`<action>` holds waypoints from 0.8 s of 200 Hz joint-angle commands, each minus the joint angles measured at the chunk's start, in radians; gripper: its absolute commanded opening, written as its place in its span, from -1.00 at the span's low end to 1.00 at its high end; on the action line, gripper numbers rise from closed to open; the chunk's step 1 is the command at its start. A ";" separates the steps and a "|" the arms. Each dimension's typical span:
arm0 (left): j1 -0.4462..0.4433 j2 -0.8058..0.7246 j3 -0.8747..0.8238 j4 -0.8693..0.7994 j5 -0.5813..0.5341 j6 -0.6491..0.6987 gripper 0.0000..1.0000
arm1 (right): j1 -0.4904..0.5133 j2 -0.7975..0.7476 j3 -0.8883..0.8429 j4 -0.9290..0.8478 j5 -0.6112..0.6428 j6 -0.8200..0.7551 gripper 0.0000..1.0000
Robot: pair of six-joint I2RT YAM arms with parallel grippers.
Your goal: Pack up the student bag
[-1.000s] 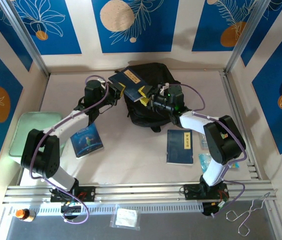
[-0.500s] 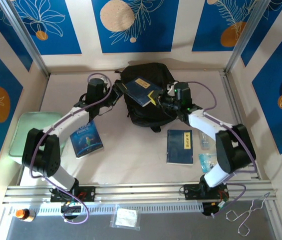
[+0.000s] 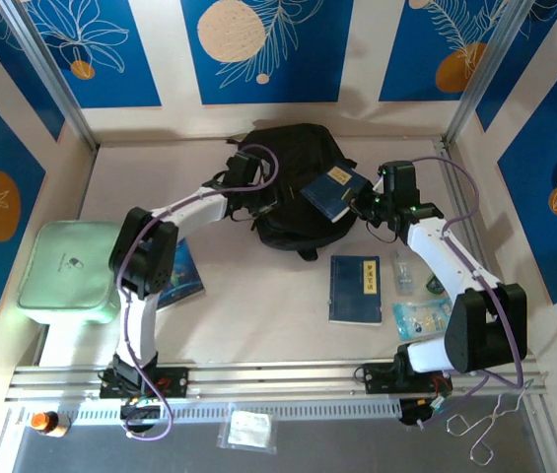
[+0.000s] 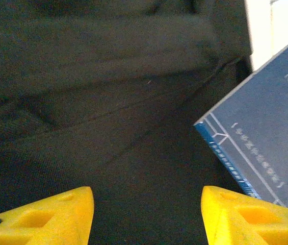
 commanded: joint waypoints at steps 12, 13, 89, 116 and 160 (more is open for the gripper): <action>-0.002 0.053 0.051 -0.123 -0.036 0.047 0.11 | -0.012 0.052 0.081 -0.135 0.073 -0.103 -0.96; -0.002 0.054 0.052 -0.126 -0.038 0.048 0.11 | -0.012 0.055 0.082 -0.136 0.074 -0.104 -0.96; 0.001 -0.062 -0.206 -0.224 -0.180 0.068 -0.02 | 0.066 0.316 0.185 -0.155 0.038 -0.149 -0.96; 0.004 -0.163 -0.322 -0.212 -0.217 0.071 -0.03 | 0.106 0.363 0.216 -0.125 -0.024 -0.140 -0.96; 0.007 -0.268 -0.236 -0.340 -0.270 0.262 0.05 | 0.088 0.278 0.256 -0.103 -0.082 -0.133 -0.96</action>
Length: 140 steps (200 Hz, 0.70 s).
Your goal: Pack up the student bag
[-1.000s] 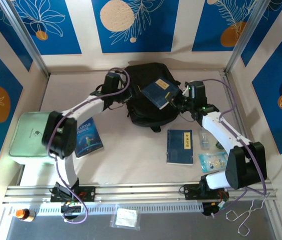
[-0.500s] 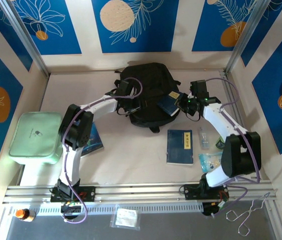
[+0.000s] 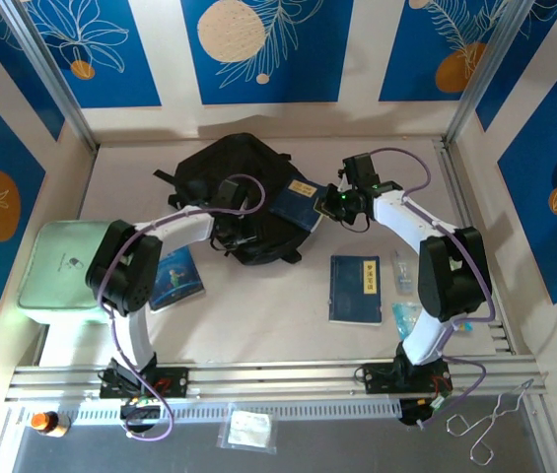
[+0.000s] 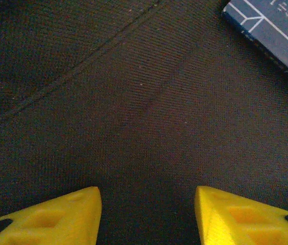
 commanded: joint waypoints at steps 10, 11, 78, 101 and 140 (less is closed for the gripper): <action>0.001 -0.080 0.101 -0.158 -0.059 0.186 0.07 | -0.041 -0.104 0.045 -0.010 -0.054 -0.010 -0.96; 0.001 -0.082 0.104 -0.160 -0.060 0.192 0.07 | -0.042 -0.108 0.045 -0.008 -0.055 -0.010 -0.96; -0.100 -0.091 0.230 -0.226 0.009 0.482 0.15 | -0.147 -0.284 -0.018 -0.050 -0.058 0.001 -0.96; -0.128 -0.040 0.278 -0.251 0.030 0.509 0.11 | -0.183 -0.319 -0.056 -0.057 -0.055 0.007 -0.96; -0.162 0.054 0.363 -0.266 0.129 0.532 -0.02 | -0.234 -0.358 -0.114 -0.055 -0.055 0.020 -0.97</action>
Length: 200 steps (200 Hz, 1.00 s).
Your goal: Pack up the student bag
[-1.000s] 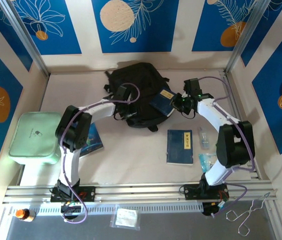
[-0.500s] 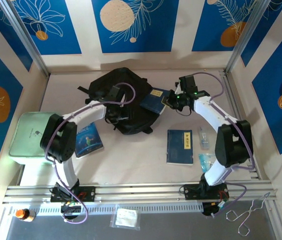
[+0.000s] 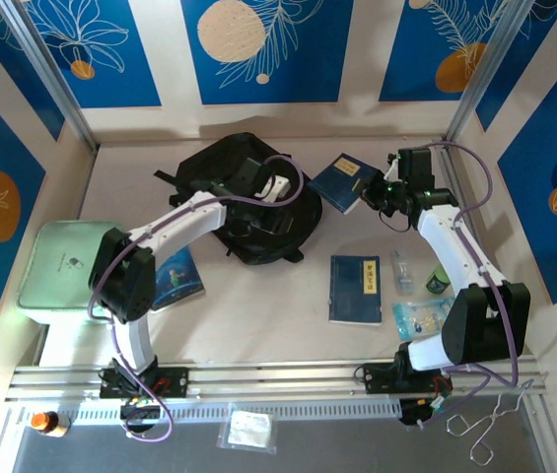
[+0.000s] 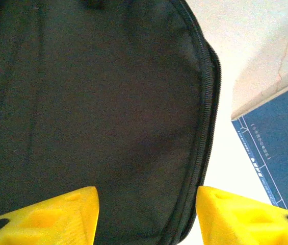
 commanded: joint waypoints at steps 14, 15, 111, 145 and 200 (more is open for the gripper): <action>-0.028 0.091 0.085 -0.059 0.119 0.070 -0.13 | -0.034 -0.047 -0.038 -0.003 -0.022 0.018 -0.97; -0.028 0.093 0.087 -0.060 0.119 0.071 -0.14 | -0.034 -0.048 -0.038 -0.004 -0.023 0.018 -0.96; -0.042 0.210 0.211 -0.186 0.129 0.172 -0.39 | -0.049 -0.053 -0.065 0.011 -0.037 0.023 -0.96; -0.042 0.229 0.226 -0.201 0.147 0.183 -0.32 | -0.049 -0.050 -0.067 0.014 -0.040 0.025 -0.97; -0.042 0.243 0.240 -0.220 0.110 0.194 -0.64 | -0.051 -0.058 -0.070 0.014 -0.047 0.033 -0.97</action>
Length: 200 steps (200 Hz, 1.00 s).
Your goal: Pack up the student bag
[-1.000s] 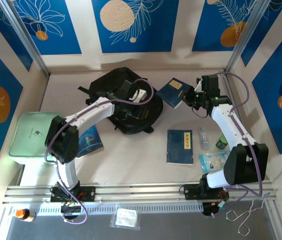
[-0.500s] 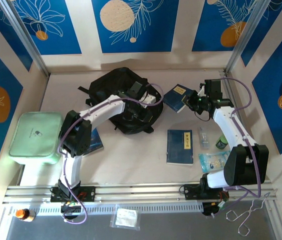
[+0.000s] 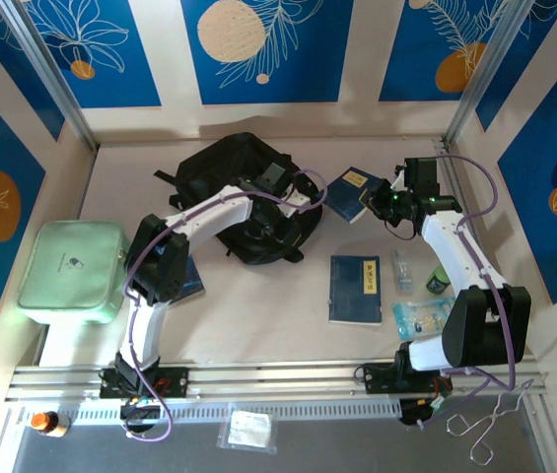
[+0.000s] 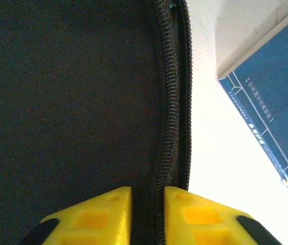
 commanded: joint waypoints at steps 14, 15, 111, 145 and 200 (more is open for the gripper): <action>-0.007 0.026 0.048 -0.050 -0.021 0.026 -0.64 | -0.009 -0.039 -0.008 0.029 -0.036 0.011 -0.97; -0.007 0.027 0.049 -0.052 -0.022 0.027 -0.63 | -0.009 -0.039 -0.008 0.029 -0.036 0.012 -0.97; -0.002 0.068 0.147 -0.185 0.003 0.140 -0.82 | -0.033 -0.071 -0.010 0.019 -0.032 0.014 -0.97; 0.017 -0.002 0.131 -0.124 0.012 0.096 -0.99 | -0.048 -0.100 -0.026 0.019 -0.025 0.012 -0.97; 0.096 -0.201 -0.021 0.071 0.064 -0.010 -1.00 | -0.077 -0.183 -0.113 0.055 -0.045 0.027 -0.97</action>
